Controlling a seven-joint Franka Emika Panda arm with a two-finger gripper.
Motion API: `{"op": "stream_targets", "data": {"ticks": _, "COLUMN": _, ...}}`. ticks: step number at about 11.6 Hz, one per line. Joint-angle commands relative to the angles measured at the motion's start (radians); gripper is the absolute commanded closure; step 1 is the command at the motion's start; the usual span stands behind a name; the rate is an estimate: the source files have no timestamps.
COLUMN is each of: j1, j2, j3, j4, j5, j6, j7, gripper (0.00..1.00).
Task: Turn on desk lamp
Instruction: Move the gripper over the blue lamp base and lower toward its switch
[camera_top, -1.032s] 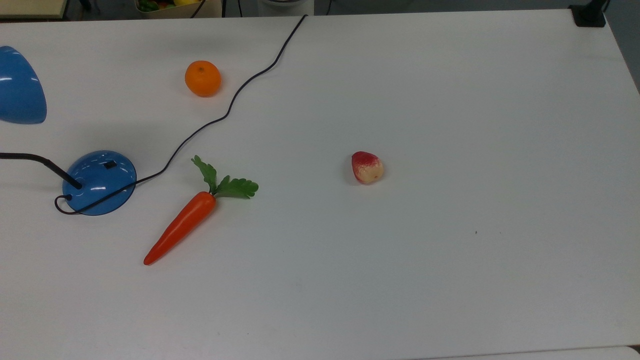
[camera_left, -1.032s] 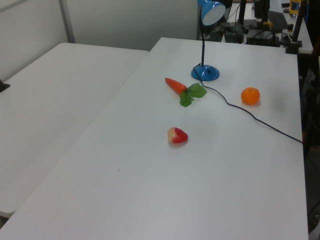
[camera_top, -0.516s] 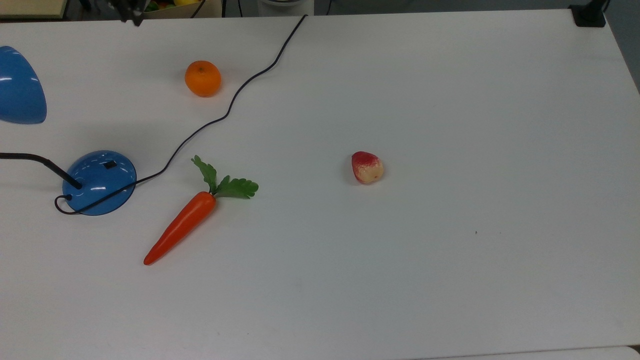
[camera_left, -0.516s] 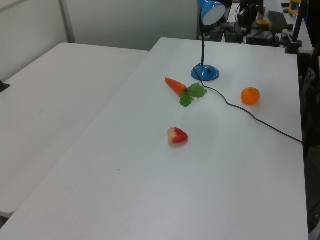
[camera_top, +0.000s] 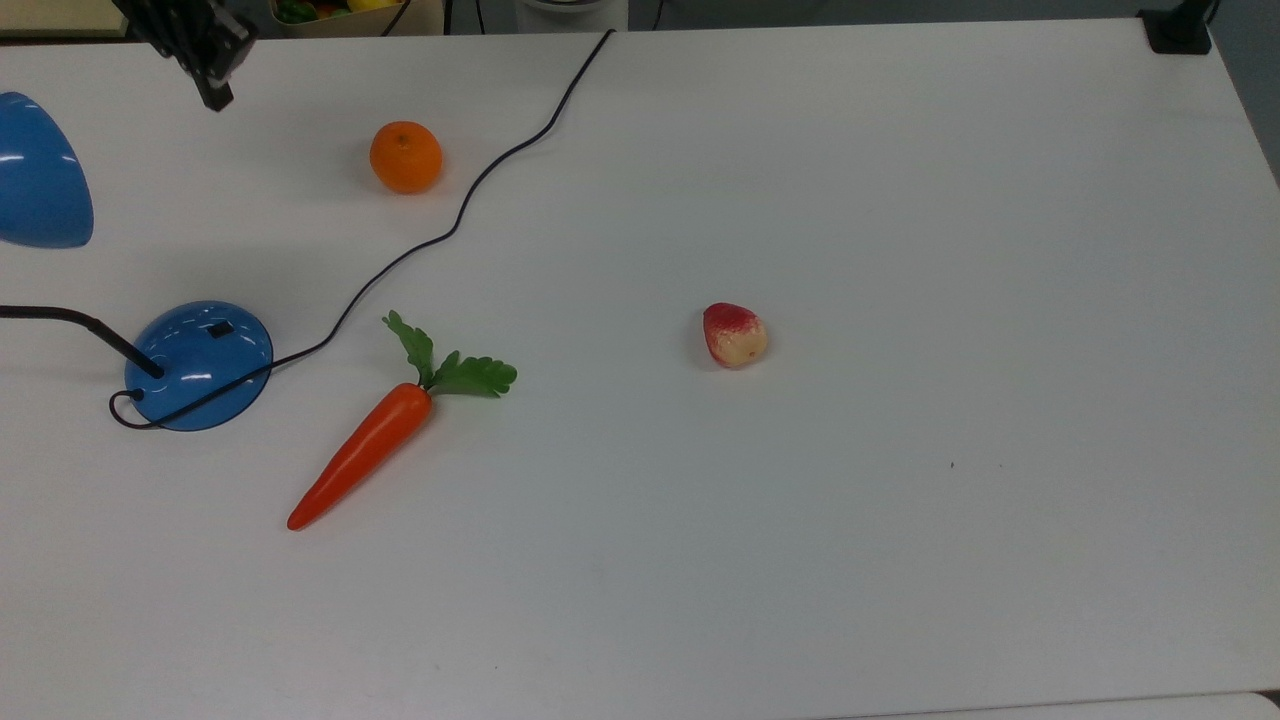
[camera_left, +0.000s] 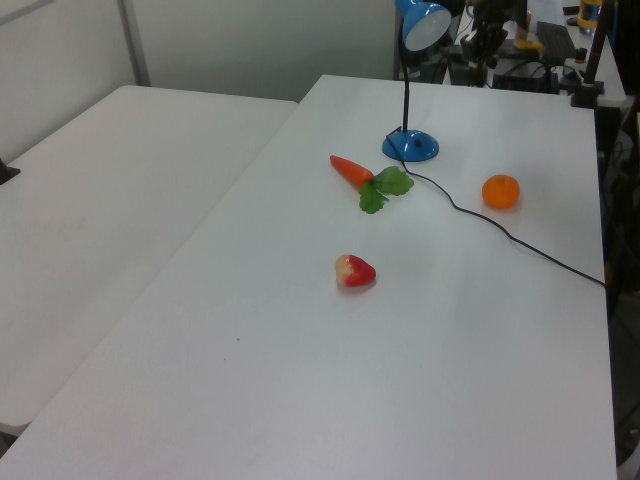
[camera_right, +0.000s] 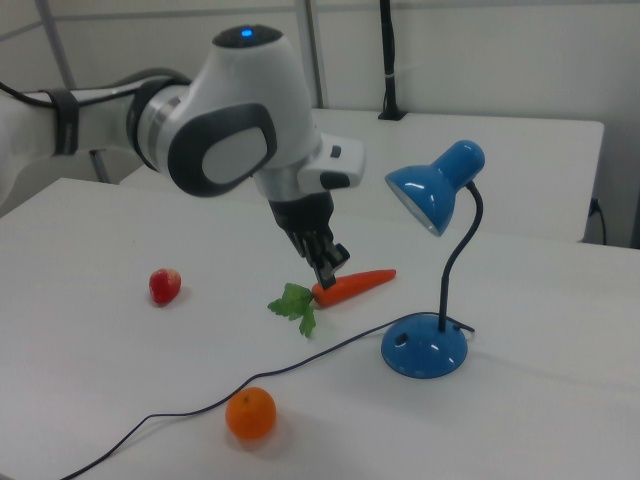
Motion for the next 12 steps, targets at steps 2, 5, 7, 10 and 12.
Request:
{"op": "stream_targets", "data": {"ticks": 2, "j1": 0.023, "j2": 0.054, "j3": -0.001, "j4": -0.077, "j5": 0.014, "j6": 0.193, "j7": 0.169, "gripper": 1.0}}
{"op": "stream_targets", "data": {"ticks": 5, "j1": 0.032, "j2": 0.151, "j3": -0.001, "j4": -0.071, "j5": 0.016, "j6": 0.351, "j7": 0.265, "gripper": 1.0}}
{"op": "stream_targets", "data": {"ticks": 7, "j1": 0.02, "j2": 0.188, "j3": -0.001, "j4": -0.066, "j5": 0.022, "j6": 0.372, "j7": 0.272, "gripper": 1.0}}
{"op": "stream_targets", "data": {"ticks": 10, "j1": 0.008, "j2": 0.263, "j3": 0.012, "j4": -0.063, "j5": 0.06, "j6": 0.501, "j7": 0.27, "gripper": 1.0}}
{"op": "stream_targets", "data": {"ticks": 12, "j1": 0.006, "j2": 0.304, "j3": 0.015, "j4": -0.048, "j5": 0.063, "j6": 0.567, "j7": 0.272, "gripper": 1.0}}
